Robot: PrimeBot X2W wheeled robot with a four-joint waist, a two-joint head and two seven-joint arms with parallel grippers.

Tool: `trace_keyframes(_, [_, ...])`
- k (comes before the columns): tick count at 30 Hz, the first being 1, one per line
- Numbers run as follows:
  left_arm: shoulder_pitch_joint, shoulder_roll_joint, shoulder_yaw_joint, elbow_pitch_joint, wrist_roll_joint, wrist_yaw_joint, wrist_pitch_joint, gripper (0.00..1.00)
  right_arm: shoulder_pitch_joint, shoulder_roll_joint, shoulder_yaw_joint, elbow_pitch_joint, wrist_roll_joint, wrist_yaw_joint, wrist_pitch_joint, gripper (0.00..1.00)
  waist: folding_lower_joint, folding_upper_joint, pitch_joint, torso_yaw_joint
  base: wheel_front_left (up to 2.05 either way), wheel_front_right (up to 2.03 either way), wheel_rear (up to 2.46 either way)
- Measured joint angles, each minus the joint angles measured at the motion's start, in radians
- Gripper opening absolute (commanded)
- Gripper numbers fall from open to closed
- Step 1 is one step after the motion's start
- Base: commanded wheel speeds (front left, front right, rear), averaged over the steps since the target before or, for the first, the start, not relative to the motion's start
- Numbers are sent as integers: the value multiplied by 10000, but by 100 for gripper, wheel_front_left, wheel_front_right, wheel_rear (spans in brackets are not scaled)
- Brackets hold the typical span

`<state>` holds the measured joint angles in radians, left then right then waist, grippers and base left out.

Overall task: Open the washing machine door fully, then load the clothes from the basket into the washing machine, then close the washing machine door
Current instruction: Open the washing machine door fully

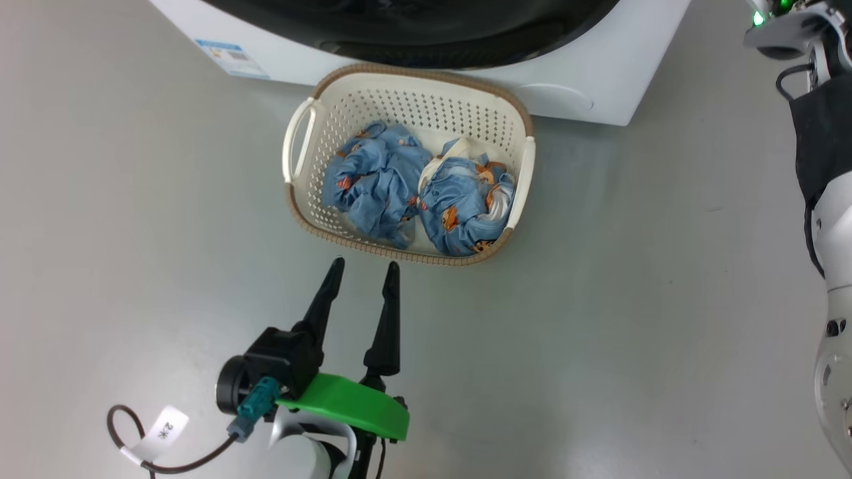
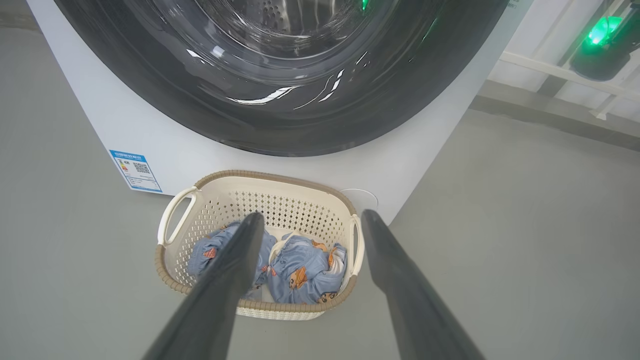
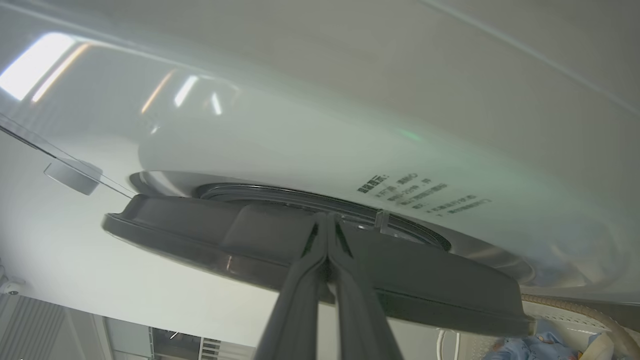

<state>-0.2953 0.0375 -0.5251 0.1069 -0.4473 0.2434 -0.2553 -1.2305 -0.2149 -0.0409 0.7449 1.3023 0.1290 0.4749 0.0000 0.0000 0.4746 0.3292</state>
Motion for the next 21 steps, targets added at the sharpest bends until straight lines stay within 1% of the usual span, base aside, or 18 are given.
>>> trace_keyframes(5, [-151, -4, -146, -46, -29, 2, 0, 100, -314, -61, 94, 268, -6, 0, 96, 0, 0, 0, 195, 150, 0, 0, 0])
trace_keyframes(11, [-334, -8, -297, -134, -132, 90, 0, 100, -743, -65, 282, 813, -4, 0, 520, 0, 0, 1, 435, 314, 0, 0, 0])
trace_keyframes(21, [-401, -13, -437, -188, -205, 163, 0, 100, -1442, -46, 328, 1333, 48, 0, 640, 0, 0, 0, 728, 484, 0, 0, 0])
